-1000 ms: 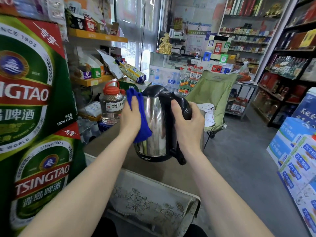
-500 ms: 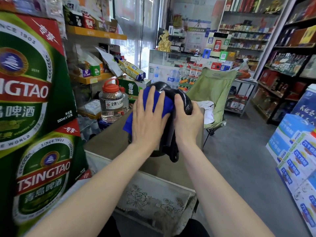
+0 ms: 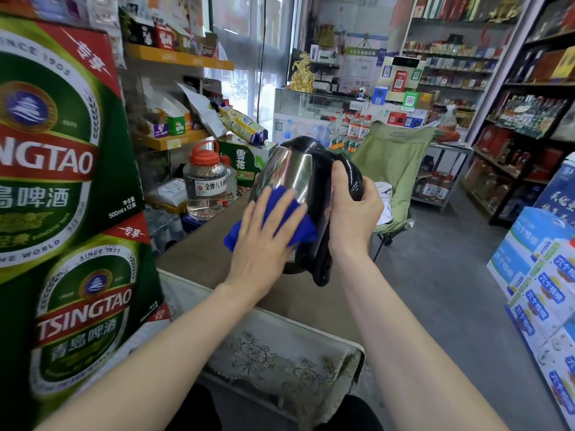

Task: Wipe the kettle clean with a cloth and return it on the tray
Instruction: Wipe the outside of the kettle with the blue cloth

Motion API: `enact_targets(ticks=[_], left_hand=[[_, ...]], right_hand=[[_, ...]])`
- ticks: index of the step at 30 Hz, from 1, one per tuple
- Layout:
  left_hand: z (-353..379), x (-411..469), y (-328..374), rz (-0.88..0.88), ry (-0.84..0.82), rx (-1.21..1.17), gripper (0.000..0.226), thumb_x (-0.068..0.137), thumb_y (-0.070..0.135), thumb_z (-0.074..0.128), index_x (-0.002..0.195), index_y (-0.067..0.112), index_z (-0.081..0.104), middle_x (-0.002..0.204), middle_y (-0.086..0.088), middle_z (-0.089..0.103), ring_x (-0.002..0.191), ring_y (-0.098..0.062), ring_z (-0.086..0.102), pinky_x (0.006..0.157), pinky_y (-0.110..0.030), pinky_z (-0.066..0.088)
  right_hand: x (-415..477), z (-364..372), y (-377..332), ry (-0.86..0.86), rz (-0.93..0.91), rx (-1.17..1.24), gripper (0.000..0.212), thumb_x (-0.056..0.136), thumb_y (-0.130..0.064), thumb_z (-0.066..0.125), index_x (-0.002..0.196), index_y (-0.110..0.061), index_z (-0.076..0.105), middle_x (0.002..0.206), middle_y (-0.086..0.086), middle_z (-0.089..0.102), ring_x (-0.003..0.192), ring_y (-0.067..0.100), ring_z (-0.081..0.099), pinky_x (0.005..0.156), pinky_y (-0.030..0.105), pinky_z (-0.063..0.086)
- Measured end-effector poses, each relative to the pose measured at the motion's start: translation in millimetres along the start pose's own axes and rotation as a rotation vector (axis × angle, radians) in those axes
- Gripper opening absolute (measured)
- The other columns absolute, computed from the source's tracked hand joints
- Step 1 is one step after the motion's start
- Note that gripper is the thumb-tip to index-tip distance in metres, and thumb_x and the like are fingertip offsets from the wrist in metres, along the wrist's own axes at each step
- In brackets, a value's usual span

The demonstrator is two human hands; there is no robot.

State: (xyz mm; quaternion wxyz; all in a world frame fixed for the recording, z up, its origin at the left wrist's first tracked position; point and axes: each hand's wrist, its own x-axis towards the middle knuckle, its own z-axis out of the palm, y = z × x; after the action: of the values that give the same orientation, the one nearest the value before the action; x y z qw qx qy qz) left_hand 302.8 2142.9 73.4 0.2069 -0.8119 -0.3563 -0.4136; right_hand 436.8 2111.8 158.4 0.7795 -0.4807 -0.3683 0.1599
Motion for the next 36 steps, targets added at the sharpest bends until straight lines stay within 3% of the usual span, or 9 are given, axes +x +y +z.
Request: enact_targets(ticks=[5, 8, 13, 16, 22, 27, 29, 33, 36], left_hand=[[-30.9, 56.9, -4.6, -0.512, 0.063, -0.424, 0.047, 0.104, 0.034, 0.036, 0.149, 0.02, 0.036, 0.157, -0.004, 0.037, 0.146, -0.024, 0.032, 0.12, -0.039, 0.026], [-40.1, 75.5, -26.5, -0.926, 0.012, -0.764, 0.039, 0.104, 0.046, 0.03, 0.121, 0.022, 0.054, 0.106, 0.0, 0.062, 0.101, -0.021, 0.059, 0.087, -0.034, 0.045], [-28.9, 63.9, -55.0, -1.29, -0.12, -1.231, 0.046, 0.1, 0.054, 0.037, 0.111, 0.016, 0.062, 0.075, 0.0, 0.055, 0.067, -0.016, 0.053, 0.067, -0.03, 0.043], [-33.1, 62.3, -42.9, -1.225, -0.029, -0.996, 0.039, 0.102, 0.05, 0.033, 0.106, 0.02, 0.058, 0.076, 0.002, 0.054, 0.065, -0.014, 0.051, 0.063, -0.029, 0.04], [-49.2, 68.0, -15.9, -0.684, 0.192, -0.698, 0.03, 0.104, 0.041, 0.037, 0.108, 0.02, 0.058, 0.093, 0.004, 0.062, 0.078, -0.008, 0.057, 0.067, -0.022, 0.04], [-40.5, 83.7, -49.2, -1.252, -0.023, -1.098, 0.033, 0.102, 0.038, 0.04, 0.081, 0.019, 0.056, 0.069, 0.001, 0.052, 0.058, -0.015, 0.049, 0.06, -0.028, 0.039], [-34.5, 74.7, -54.3, -1.327, -0.034, -1.17, 0.033, 0.1, 0.037, 0.043, 0.075, 0.019, 0.054, 0.064, 0.0, 0.049, 0.057, -0.018, 0.048, 0.064, -0.032, 0.04], [-33.2, 55.8, -29.4, -1.0, 0.07, -0.788, 0.04, 0.102, 0.048, 0.033, 0.108, 0.02, 0.06, 0.09, 0.002, 0.062, 0.079, -0.017, 0.059, 0.072, -0.033, 0.045], [-23.2, 30.8, -6.3, -0.815, 0.119, -0.685, 0.045, 0.102, 0.044, 0.034, 0.137, 0.02, 0.048, 0.135, -0.003, 0.056, 0.122, -0.019, 0.053, 0.104, -0.035, 0.041]], right_hand=[[1.3, -0.7, -5.4, -0.117, 0.062, 0.06, 0.033, 0.086, -0.042, 0.077, 0.068, -0.021, 0.058, 0.063, 0.0, 0.052, 0.055, 0.017, 0.044, 0.051, 0.031, 0.041], [9.0, -7.9, -8.4, -0.184, 0.079, 0.11, 0.037, 0.088, -0.038, 0.077, 0.075, -0.011, 0.056, 0.069, 0.016, 0.042, 0.052, 0.021, 0.036, 0.044, 0.029, 0.034], [18.9, -17.8, -9.7, -0.289, 0.02, 0.097, 0.043, 0.087, -0.04, 0.076, 0.065, -0.013, 0.051, 0.064, 0.017, 0.041, 0.05, 0.023, 0.034, 0.045, 0.031, 0.032], [16.0, -15.8, -8.2, -0.268, 0.008, 0.056, 0.043, 0.083, -0.047, 0.076, 0.063, -0.018, 0.051, 0.064, 0.016, 0.041, 0.057, 0.028, 0.035, 0.052, 0.038, 0.032], [11.9, -15.4, -9.7, -0.237, 0.024, 0.095, 0.035, 0.09, -0.037, 0.075, 0.067, -0.016, 0.058, 0.068, 0.02, 0.042, 0.059, 0.032, 0.034, 0.045, 0.03, 0.034], [6.3, -20.8, -16.8, -0.334, -0.031, 0.04, 0.031, 0.09, -0.028, 0.076, 0.076, -0.008, 0.058, 0.059, 0.013, 0.045, 0.046, 0.02, 0.039, 0.041, 0.025, 0.035], [4.3, -21.6, -15.7, -0.342, -0.049, 0.006, 0.029, 0.088, -0.032, 0.077, 0.072, -0.016, 0.061, 0.057, 0.002, 0.049, 0.048, 0.016, 0.041, 0.047, 0.027, 0.037], [2.1, -17.9, -6.9, -0.237, -0.011, 0.015, 0.03, 0.086, -0.043, 0.076, 0.064, -0.029, 0.061, 0.059, 0.0, 0.052, 0.057, 0.02, 0.044, 0.057, 0.032, 0.038], [2.7, -10.5, -4.4, -0.159, 0.023, 0.051, 0.029, 0.085, -0.043, 0.077, 0.07, -0.023, 0.064, 0.062, -0.002, 0.055, 0.059, 0.016, 0.047, 0.056, 0.029, 0.041]])
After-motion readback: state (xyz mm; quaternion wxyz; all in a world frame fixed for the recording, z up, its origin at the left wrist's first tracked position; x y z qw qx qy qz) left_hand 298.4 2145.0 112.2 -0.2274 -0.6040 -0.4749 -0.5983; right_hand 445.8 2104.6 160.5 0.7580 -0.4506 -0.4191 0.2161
